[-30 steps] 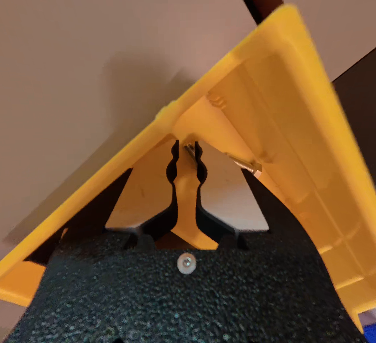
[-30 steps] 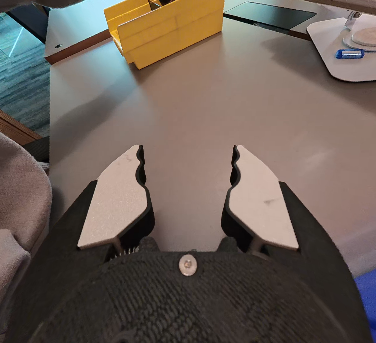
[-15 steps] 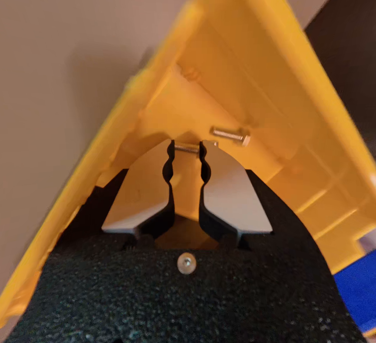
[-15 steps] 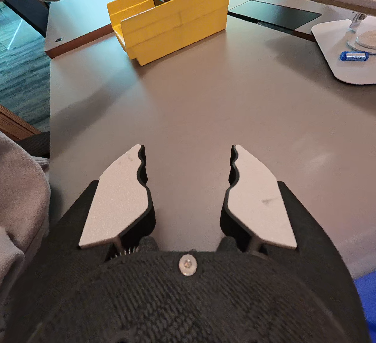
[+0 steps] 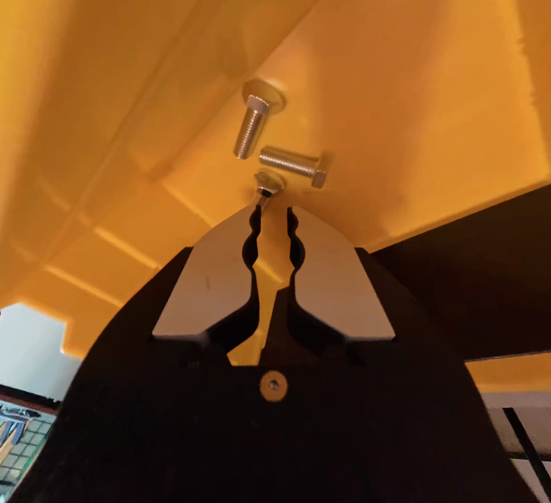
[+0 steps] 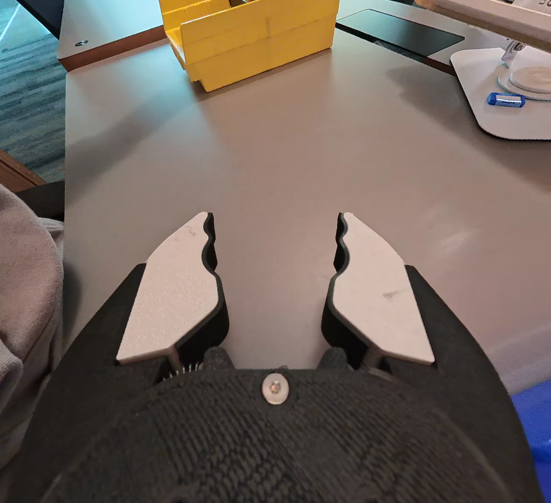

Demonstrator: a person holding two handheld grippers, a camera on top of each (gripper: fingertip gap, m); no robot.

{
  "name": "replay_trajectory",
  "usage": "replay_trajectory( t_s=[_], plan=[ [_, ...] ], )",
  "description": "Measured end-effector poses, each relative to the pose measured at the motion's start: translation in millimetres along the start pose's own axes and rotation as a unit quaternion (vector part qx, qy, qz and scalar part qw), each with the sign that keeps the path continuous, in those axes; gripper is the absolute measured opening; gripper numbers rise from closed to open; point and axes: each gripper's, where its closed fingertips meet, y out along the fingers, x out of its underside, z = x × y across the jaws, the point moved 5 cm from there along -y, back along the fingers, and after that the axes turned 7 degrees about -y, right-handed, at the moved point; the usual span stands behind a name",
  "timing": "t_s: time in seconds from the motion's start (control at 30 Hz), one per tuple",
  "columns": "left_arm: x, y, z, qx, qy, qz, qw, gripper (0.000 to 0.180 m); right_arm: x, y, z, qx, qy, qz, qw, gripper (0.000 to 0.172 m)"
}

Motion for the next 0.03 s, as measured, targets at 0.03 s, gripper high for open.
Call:
replay_trajectory(
  t_s=[0.03],
  plan=[
    [0.4, 0.4, -1.0, -0.003, 0.011, 0.002, 1.000, 0.014, -0.3, -0.2, 0.0, 0.000, 0.000, 0.002, 1.000, 0.078]
  ],
)
